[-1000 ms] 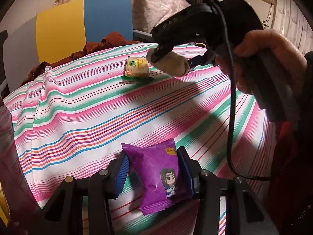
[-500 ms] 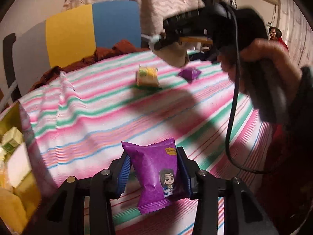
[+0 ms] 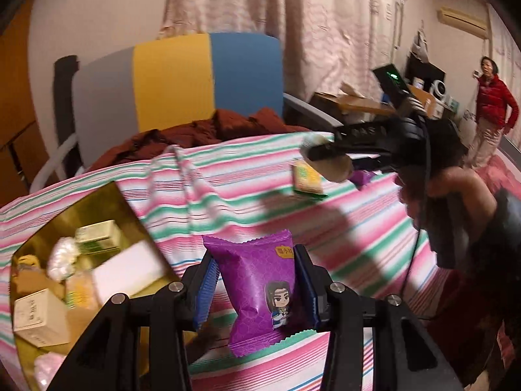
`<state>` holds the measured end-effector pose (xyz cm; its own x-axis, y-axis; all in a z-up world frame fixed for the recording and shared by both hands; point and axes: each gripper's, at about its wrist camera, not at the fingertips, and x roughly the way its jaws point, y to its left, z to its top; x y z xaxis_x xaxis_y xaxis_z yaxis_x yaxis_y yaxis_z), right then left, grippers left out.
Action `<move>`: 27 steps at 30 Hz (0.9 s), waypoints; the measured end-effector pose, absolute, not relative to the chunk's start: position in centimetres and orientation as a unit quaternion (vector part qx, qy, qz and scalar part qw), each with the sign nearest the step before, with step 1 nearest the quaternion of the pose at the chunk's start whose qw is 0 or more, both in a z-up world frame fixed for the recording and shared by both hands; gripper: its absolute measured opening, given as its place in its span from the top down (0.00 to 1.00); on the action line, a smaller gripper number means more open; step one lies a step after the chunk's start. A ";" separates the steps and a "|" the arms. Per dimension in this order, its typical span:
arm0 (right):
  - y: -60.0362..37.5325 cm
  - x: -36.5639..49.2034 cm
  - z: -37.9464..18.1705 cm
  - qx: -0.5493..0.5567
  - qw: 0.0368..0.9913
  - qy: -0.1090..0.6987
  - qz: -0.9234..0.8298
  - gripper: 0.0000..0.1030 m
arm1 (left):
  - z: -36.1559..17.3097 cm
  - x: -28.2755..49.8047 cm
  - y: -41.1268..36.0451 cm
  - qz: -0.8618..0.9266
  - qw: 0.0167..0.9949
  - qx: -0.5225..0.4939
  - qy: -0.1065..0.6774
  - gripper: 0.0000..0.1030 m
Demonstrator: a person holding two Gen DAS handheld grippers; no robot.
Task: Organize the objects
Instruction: 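Carry the purple candy and cream roll toward the gold tray with both tools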
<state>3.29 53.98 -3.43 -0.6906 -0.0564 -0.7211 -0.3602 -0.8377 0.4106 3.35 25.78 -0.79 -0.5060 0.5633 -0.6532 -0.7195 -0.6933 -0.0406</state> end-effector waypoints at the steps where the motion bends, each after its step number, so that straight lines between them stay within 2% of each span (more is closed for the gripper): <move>1: 53.4 3.2 -3.2 -0.383 0.081 0.270 0.879 0.34 | -0.6 3.1 25.2 0.863 0.368 -0.327 0.114 0.56; 17: 39.9 -0.5 -1.9 -0.401 -0.034 0.244 0.882 0.34 | -0.8 -0.1 16.7 0.891 0.295 -0.340 0.053 0.56; 27: 33.8 -2.4 -2.6 -0.416 -0.092 0.230 0.875 0.34 | -0.5 -2.7 8.8 0.910 0.228 -0.346 -0.011 0.56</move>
